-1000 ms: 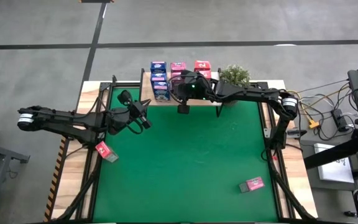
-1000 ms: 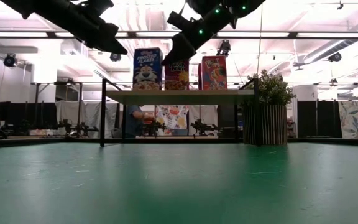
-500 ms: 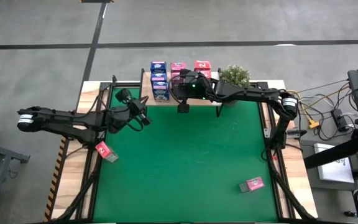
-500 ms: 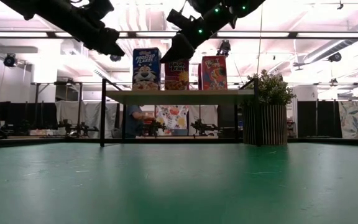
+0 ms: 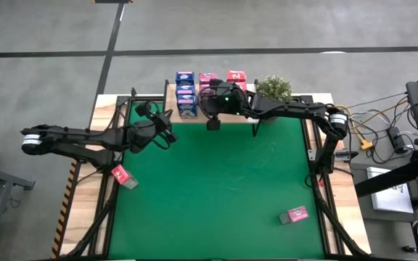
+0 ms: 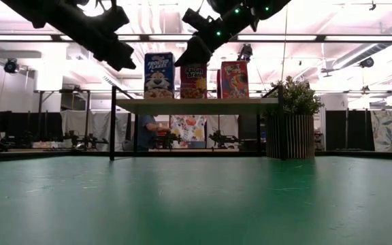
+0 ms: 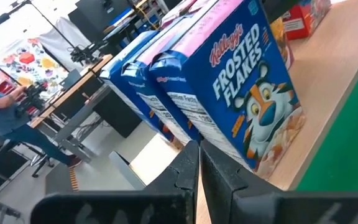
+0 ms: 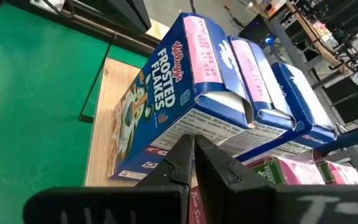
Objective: Stack cereal on shelf
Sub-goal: Put the blue cereal box on the shelf aligned with the blue cereal boxes
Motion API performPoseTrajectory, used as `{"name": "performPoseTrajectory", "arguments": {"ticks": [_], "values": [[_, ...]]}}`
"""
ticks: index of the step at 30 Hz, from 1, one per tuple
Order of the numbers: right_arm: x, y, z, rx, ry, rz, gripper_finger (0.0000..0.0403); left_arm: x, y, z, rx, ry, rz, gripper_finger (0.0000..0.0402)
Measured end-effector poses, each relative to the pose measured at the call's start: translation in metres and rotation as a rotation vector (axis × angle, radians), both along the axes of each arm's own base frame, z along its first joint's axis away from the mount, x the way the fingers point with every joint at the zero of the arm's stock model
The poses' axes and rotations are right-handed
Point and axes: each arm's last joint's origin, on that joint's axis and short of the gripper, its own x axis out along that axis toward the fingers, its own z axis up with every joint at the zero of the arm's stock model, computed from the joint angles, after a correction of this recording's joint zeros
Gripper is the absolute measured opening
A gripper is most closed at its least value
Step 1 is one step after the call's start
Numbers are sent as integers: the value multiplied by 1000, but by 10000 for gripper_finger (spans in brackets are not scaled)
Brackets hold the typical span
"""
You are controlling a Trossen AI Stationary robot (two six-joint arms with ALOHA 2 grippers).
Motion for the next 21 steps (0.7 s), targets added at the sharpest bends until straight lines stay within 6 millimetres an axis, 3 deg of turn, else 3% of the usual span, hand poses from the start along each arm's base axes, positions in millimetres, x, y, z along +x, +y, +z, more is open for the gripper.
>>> {"name": "performPoseTrajectory", "arguments": {"ticks": [21], "values": [[2, -1, 3, -12, -46, 25, 9, 0, 0, 0, -5, -13, 2, 0]]}}
